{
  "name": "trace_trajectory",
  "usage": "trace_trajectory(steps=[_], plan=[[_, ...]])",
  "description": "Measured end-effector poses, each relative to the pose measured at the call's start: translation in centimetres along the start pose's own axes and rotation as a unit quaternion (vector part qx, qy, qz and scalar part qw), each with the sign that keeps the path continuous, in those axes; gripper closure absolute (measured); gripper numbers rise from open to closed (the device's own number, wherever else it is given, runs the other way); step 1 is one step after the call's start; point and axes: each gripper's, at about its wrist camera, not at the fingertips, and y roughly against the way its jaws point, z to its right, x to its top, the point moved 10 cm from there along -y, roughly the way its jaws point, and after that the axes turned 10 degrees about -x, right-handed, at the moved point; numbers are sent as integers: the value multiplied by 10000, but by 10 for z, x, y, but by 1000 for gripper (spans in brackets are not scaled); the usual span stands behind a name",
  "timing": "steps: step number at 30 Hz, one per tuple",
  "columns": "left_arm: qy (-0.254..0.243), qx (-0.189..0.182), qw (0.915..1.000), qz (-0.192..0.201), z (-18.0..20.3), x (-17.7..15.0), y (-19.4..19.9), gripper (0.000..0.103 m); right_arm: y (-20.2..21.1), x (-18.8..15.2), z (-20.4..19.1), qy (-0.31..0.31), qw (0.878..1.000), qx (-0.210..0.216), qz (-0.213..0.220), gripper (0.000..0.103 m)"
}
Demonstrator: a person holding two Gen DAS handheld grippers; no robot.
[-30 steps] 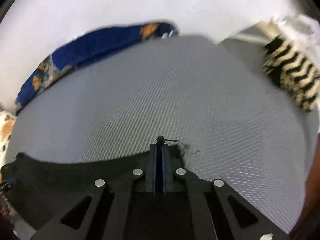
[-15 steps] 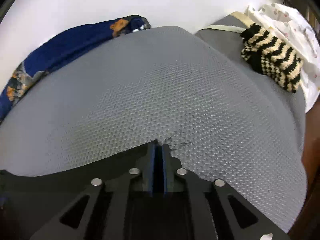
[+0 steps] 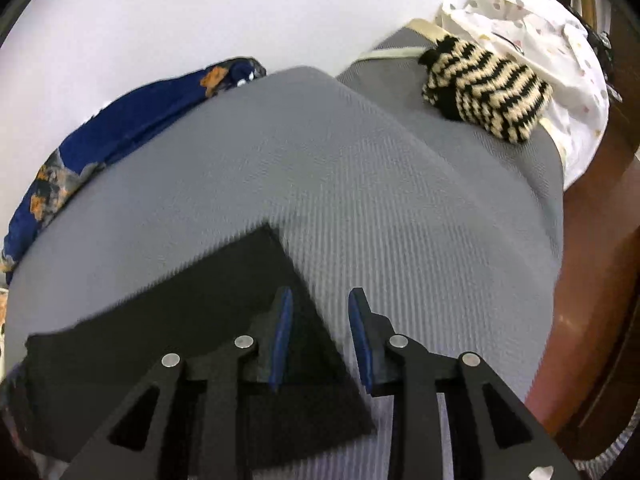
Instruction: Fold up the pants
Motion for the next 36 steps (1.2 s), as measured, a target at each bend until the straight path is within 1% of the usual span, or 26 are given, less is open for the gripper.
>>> trace_trajectory(steps=[3, 5, 6, 7, 8, 9, 10, 12, 13, 15, 16, 18, 20, 21, 22, 23, 24, 25, 27, 28, 29, 31, 32, 34, 36], plan=[[97, -191, 9997, -89, 0, 11, -15, 48, -5, -31, -1, 8, 9997, -19, -236, 75], [198, -136, 9996, -147, -8, 13, -23, 48, -11, -51, 2, 36, 9991, -118, -409, 75], [250, -141, 9994, -168, -13, 14, -27, 48, -15, -58, 5, 16, 9987, -209, -458, 77], [300, -136, 9994, -128, -17, 16, -28, 48, -14, -61, 9, -13, 9991, -241, -356, 77], [329, -34, 9994, -94, -23, 20, -28, 48, -13, -61, 13, -12, 9989, -343, -313, 77], [380, 24, 9992, -112, -26, 20, -29, 48, -16, -63, 19, -19, 9977, -512, -433, 75], [486, 10, 9987, -126, -31, 21, -31, 48, -17, -63, 21, -73, 9978, -468, -467, 74], [635, 207, 9977, -112, -42, 22, -31, 48, -13, -59, 21, -116, 9976, -486, -473, 74], [659, 177, 9976, -94, -44, 22, -28, 48, -7, -53, 16, -26, 9980, -504, -376, 74], [748, 17, 9972, 58, -42, 22, -12, 48, 5, -41, 0, 187, 9986, -464, -180, 74], [729, -2, 9973, 129, -42, 21, -5, 48, 13, -35, -17, 337, 9989, -305, -86, 74], [596, 135, 9977, 286, -44, 19, 15, 48, 24, -27, -57, 654, 9978, 75, -1, 74], [494, 346, 9973, 413, -52, 11, 40, 48, 32, -24, -112, 1137, 9918, 576, -13, 74], [494, 421, 9969, 440, -57, 7, 48, 48, 36, -25, -151, 1489, 9846, 913, -33, 74], [507, 504, 9963, 475, -63, 2, 59, 48, 39, -27, -179, 1734, 9782, 1138, -80, 74], [557, 618, 9952, 509, -73, -7, 74, 48, 42, -32, -216, 2043, 9679, 1458, -159, 74], [629, 699, 9941, 533, -82, -13, 85, 48, 45, -37, -243, 2283, 9587, 1684, -215, 74], [695, 759, 9932, 553, -89, -19, 94, 48, 49, -44, -278, 2603, 9452, 1950, -271, 74], [859, 954, 9898, 610, -107, -35, 116, 48, 56, -57, -338, 3169, 9202, 2274, -336, 74], [940, 1047, 9881, 629, -116, -44, 126, 48, 62, -70, -371, 3496, 9037, 2445, -368, 74], [1044, 1105, 9864, 626, -126, -53, 134, 47, 67, -78, -395, 3725, 8907, 2579, -385, 74], [1258, 1234, 9827, 563, -143, -69, 143, 47, 76, -96, -443, 4201, 8595, 2879, -437, 74], [1386, 1266, 9807, 545, -151, -77, 146, 47, 76, -102, -460, 4350, 8487, 2970, -484, 74], [1541, 1241, 9787, 539, -161, -87, 150, 47, 78, -118, -494, 4626, 8294, 3079, -572, 73], [1679, 1124, 9780, 515, -167, -94, 150, 47, 72, -132, -517, 4813, 8171, 3088, -737, 73]])
